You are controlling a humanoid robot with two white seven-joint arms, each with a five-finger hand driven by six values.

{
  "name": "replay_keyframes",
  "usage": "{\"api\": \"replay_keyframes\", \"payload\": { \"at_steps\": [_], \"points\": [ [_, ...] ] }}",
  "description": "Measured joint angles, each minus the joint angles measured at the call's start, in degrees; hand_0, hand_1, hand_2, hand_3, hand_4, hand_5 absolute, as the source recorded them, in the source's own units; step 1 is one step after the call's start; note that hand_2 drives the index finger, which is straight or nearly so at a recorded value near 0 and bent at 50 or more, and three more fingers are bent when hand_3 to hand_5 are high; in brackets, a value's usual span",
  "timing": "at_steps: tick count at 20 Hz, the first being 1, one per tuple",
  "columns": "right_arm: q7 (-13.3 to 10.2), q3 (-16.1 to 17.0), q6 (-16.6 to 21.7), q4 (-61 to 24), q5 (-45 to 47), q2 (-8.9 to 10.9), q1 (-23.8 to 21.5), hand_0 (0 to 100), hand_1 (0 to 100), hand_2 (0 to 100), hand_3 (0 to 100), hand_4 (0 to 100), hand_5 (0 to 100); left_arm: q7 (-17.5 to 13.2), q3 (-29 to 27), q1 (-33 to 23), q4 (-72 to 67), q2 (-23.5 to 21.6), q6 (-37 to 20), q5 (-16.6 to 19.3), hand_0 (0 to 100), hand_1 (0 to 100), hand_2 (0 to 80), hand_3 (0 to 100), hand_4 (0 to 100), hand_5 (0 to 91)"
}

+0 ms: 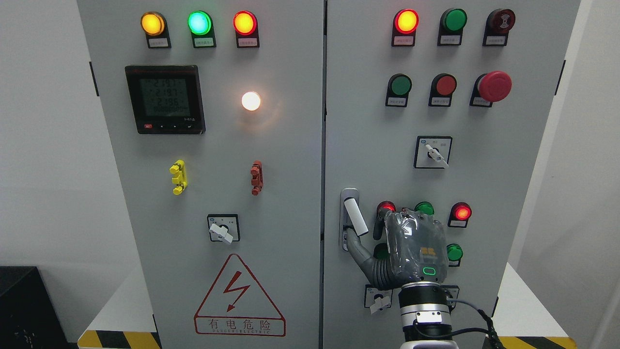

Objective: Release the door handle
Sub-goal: 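Rotate the latch handle sideways with the right hand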

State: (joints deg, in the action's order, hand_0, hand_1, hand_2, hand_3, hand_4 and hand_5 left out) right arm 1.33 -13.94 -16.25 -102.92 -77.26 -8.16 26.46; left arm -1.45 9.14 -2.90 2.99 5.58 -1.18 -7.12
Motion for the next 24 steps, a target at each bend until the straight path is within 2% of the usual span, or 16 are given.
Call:
{"api": "replay_keyframes", "payload": {
  "at_steps": [24],
  "points": [
    [-0.14, 0.68, 0.00, -0.52, 0.00, -0.01, -0.01, 43, 42, 73, 100, 78, 70, 0.00, 0.00, 0.00, 0.00, 0.01, -0.46, 0.00, 0, 0, 4.2, 11, 0, 0.0]
  ]
}}
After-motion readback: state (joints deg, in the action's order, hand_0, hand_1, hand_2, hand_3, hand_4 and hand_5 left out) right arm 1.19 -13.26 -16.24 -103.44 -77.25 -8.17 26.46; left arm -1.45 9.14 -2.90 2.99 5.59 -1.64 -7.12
